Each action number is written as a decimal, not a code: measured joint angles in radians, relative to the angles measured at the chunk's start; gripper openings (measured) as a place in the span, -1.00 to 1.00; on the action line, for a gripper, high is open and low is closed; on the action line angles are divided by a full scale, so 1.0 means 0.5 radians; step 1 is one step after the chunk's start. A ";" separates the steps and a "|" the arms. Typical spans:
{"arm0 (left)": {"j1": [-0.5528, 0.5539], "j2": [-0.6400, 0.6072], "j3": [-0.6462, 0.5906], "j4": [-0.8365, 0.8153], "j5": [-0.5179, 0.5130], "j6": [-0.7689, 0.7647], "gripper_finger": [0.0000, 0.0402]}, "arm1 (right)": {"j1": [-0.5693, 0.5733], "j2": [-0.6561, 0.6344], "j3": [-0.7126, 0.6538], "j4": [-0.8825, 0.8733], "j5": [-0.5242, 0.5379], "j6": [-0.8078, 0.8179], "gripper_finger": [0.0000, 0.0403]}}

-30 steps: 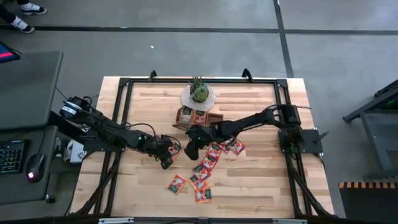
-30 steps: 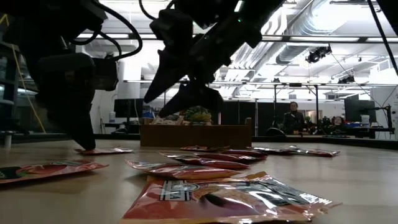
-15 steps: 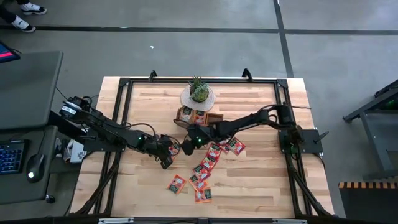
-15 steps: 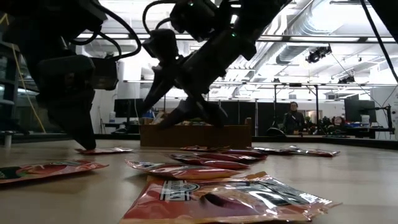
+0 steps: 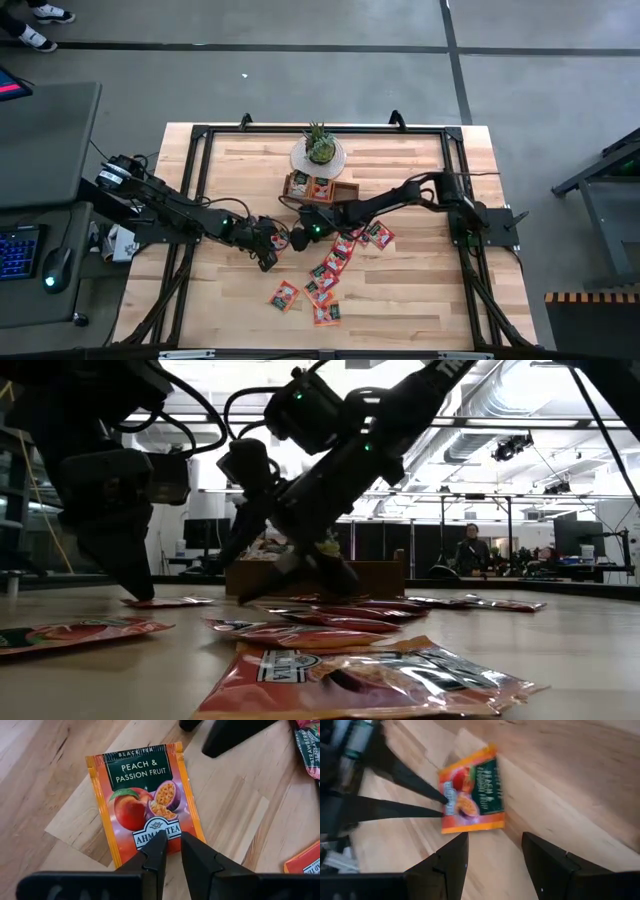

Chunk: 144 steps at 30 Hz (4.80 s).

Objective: Pick & Place Tea
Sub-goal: Put the orange tea bag into the middle section of the wooden organizer

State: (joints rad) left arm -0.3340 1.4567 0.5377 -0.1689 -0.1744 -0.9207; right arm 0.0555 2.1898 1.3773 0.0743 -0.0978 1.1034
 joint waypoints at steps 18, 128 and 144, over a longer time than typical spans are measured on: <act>0.002 0.005 -0.005 0.132 0.120 0.119 -0.70 | -0.009 0.082 0.002 0.230 -0.036 -0.010 -0.10; 0.002 -0.860 -0.002 -0.333 -0.292 0.195 0.12 | -0.091 -1.177 0.124 -1.221 0.350 -1.341 -1.00; 0.002 -0.934 -0.002 -0.349 -0.389 0.155 0.12 | -0.462 -1.053 1.016 -2.343 0.383 -2.132 -1.00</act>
State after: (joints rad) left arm -0.3332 0.9897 0.5365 -0.3432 -0.3690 -0.8432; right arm -0.1753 1.6633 1.8853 -1.0971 0.0937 0.0373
